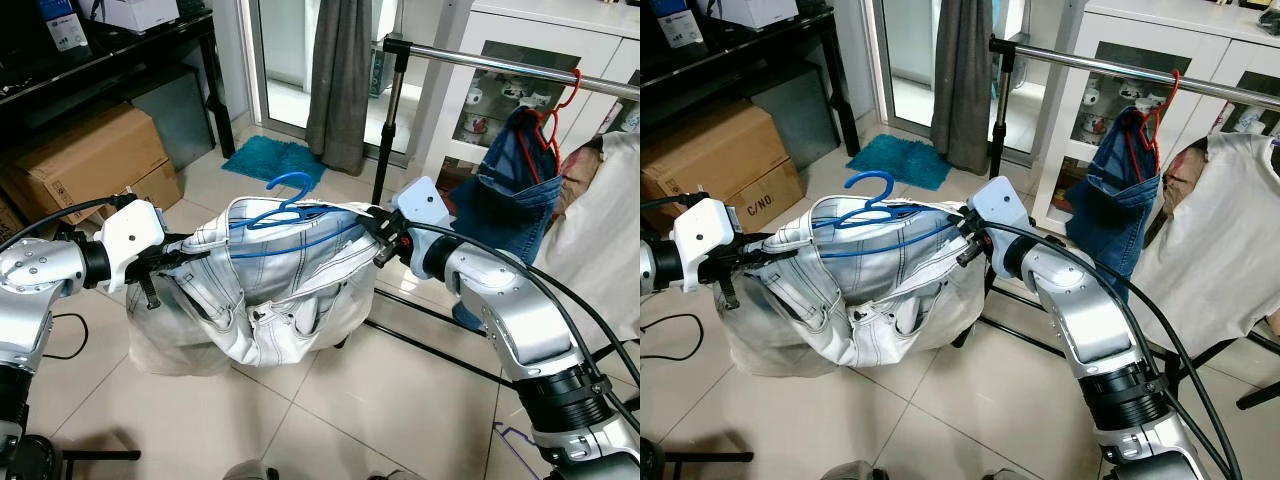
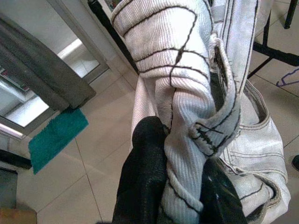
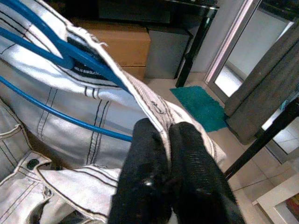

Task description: Hang hanger

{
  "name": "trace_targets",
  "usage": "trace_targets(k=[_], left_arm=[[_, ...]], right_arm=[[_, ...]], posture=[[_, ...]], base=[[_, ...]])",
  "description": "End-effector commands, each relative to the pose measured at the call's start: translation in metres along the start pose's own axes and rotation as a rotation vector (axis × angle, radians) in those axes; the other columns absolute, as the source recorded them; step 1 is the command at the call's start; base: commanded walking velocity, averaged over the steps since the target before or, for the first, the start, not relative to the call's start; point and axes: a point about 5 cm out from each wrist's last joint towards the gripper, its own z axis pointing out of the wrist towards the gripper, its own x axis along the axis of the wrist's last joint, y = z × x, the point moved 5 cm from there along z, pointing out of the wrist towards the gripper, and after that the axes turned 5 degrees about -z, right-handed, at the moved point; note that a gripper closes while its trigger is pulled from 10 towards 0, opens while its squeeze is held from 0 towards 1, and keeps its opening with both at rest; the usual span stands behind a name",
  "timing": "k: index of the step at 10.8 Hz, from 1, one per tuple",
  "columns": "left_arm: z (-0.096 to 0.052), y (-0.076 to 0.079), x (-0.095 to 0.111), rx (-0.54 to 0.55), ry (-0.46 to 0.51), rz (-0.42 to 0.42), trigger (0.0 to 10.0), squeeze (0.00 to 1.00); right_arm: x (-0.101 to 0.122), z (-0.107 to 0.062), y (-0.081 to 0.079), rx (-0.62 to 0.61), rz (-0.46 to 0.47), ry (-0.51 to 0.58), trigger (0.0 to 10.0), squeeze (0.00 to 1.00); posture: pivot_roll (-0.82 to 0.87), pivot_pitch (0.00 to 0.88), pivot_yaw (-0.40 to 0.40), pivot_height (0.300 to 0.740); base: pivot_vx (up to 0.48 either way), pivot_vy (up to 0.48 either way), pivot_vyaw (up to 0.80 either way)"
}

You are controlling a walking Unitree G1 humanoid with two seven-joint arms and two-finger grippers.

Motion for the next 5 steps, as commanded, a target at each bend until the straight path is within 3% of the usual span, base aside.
trace_targets(k=[1, 3, 5], left_arm=[[-0.004, -0.007, 0.013, 0.037, 0.035, 0.032, 0.0, 0.0], [-0.004, -0.009, 0.01, 0.048, 0.017, 0.035, 0.0, 0.0], [0.002, -0.014, -0.006, 0.115, -0.075, 0.057, 0.0, 0.0]], right_arm=[[0.002, 0.0, 0.005, -0.017, -0.002, 0.009, 0.0, 0.0], [0.004, 0.0, 0.005, -0.02, 0.003, 0.012, 0.0, 0.0], [0.012, 0.002, 0.007, -0.045, 0.034, 0.025, 0.0, 0.0]], posture=[[0.02, 0.016, 0.013, 0.74], [0.02, 0.016, 0.014, 0.74], [0.02, 0.016, 0.016, 0.74]], base=[[0.0, 0.0, 0.0], [0.0, 0.0, 0.0], [0.0, 0.0, 0.0]])
